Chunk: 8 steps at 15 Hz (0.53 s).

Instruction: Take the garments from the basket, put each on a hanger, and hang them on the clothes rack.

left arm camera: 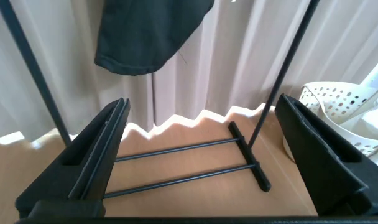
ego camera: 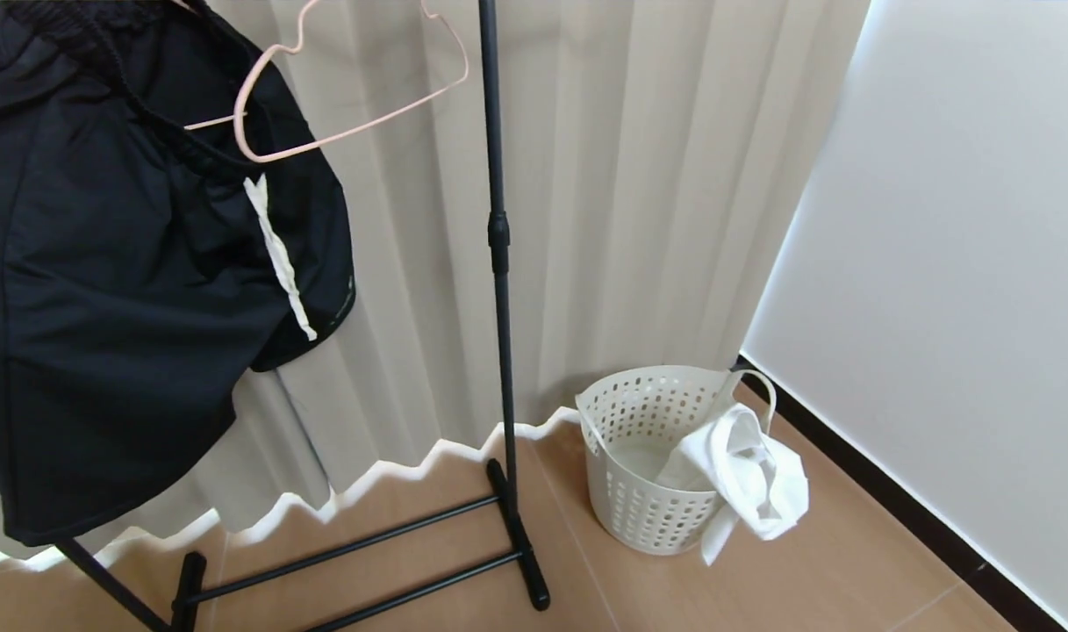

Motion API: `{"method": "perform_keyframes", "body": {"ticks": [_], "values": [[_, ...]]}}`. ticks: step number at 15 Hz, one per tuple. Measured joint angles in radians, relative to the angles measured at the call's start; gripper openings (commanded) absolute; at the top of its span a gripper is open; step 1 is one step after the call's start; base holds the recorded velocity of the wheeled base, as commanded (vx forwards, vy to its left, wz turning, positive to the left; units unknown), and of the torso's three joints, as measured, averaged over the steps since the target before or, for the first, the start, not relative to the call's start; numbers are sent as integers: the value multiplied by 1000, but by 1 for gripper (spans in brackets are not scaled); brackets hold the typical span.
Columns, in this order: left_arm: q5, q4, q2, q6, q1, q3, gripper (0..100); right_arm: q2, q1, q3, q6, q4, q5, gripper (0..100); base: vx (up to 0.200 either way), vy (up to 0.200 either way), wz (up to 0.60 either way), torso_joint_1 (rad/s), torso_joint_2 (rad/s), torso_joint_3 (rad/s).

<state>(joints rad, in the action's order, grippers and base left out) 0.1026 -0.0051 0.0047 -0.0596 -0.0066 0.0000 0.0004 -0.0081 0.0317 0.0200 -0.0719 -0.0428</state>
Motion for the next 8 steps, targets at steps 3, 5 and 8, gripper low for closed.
{"method": "perform_keyframes", "body": {"ticks": [3,5,8], "values": [[0,0,0,0,0,0,100,0,2,0,0,0,0,100,0,-200,0,-1,2,2],[0,0,0,0,1,0,100,0,3,0,0,0,0,100,0,-200,0,5,2,2],[0,-1,0,0,1,0,100,0,2,0,0,-1,0,100,133,-200,0,-1,2,7]]}}
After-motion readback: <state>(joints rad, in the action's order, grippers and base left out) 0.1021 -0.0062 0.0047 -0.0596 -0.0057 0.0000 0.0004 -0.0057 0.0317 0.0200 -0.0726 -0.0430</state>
